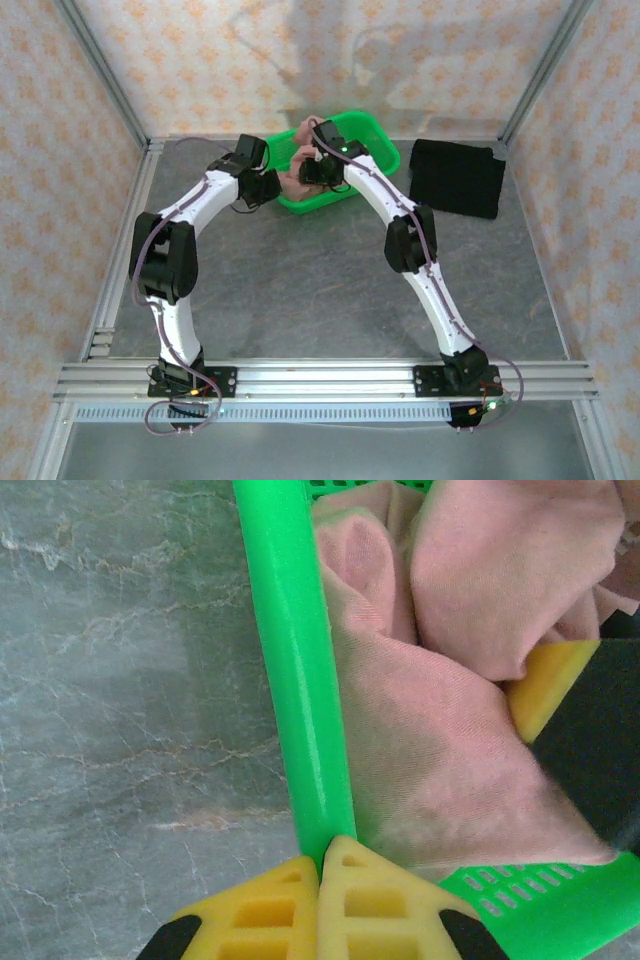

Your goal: Fold and stack the t-shirts

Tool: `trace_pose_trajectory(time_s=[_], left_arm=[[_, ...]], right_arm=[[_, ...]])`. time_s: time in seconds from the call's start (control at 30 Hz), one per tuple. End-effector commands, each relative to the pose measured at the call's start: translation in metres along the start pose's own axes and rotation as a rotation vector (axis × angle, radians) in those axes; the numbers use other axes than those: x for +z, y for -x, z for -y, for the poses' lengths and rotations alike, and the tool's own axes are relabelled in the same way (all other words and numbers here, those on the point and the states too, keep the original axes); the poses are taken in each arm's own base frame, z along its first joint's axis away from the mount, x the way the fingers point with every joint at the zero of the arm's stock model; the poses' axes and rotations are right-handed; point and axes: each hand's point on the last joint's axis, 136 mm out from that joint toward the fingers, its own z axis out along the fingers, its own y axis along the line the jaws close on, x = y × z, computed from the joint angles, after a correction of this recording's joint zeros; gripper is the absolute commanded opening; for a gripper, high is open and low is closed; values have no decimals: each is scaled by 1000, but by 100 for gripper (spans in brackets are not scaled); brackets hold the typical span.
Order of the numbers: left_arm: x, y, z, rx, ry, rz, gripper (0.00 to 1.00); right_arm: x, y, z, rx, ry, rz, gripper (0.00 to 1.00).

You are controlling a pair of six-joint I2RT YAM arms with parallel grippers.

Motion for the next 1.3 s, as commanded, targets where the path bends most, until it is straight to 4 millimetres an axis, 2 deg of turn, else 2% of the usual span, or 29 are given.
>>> trace_pose_trajectory(time_s=[0.0, 0.03, 0.07, 0.1, 0.3, 0.4, 0.5, 0.57, 0.63, 0.73, 0.77, 0.87, 0.93, 1.07, 1.17, 1.2, 1.27], left_arm=[[3, -32, -8, -20, 26, -101, 0], [3, -31, -8, -21, 27, -101, 1], [-12, -25, -2, -16, 9, -73, 2], [-16, -23, -1, -17, 7, -64, 4], [-48, -6, 9, -59, -30, 0, 18], [-65, 5, 9, -102, -49, 38, 29], [-75, 16, 9, -137, -62, 68, 48], [-72, 22, 8, -140, -52, 68, 54], [-62, 28, 9, -139, -43, 59, 57], [-44, 36, 6, -142, -12, 48, 58], [-29, 35, 0, -150, 18, 28, 59], [-8, 39, -5, -177, 32, 14, 59], [6, 41, -3, -188, 30, -4, 59], [27, 40, -6, -208, 62, -41, 59], [35, 39, -5, -209, 70, -50, 56], [38, 38, -5, -207, 71, -57, 50], [43, 36, -12, -222, 98, -74, 23]], right_arm=[[-14, 30, -8, 34, 15, 119, 17], [-25, 39, -16, 37, 39, 150, 10], [-37, 48, -23, 37, 62, 179, 4], [-48, 55, -30, 34, 83, 204, 0], [-136, 94, -67, 14, 198, 353, 0], [-195, 111, -86, -6, 259, 446, 0], [-266, 130, -99, -9, 313, 567, 0], [-316, 138, -100, 9, 350, 641, 0], [-359, 140, -96, 30, 370, 690, 0], [-424, 131, -83, 47, 362, 746, 0], [-442, 125, -76, 52, 346, 759, 0], [-497, 99, -64, 10, 288, 799, 0], [-514, 77, -54, -2, 236, 780, 0], [-532, 40, -24, 37, 134, 716, 0], [-553, 25, -23, 31, 141, 738, 0], [-560, 24, -24, 30, 152, 753, 0], [-580, 24, -31, 23, 203, 806, 0]])
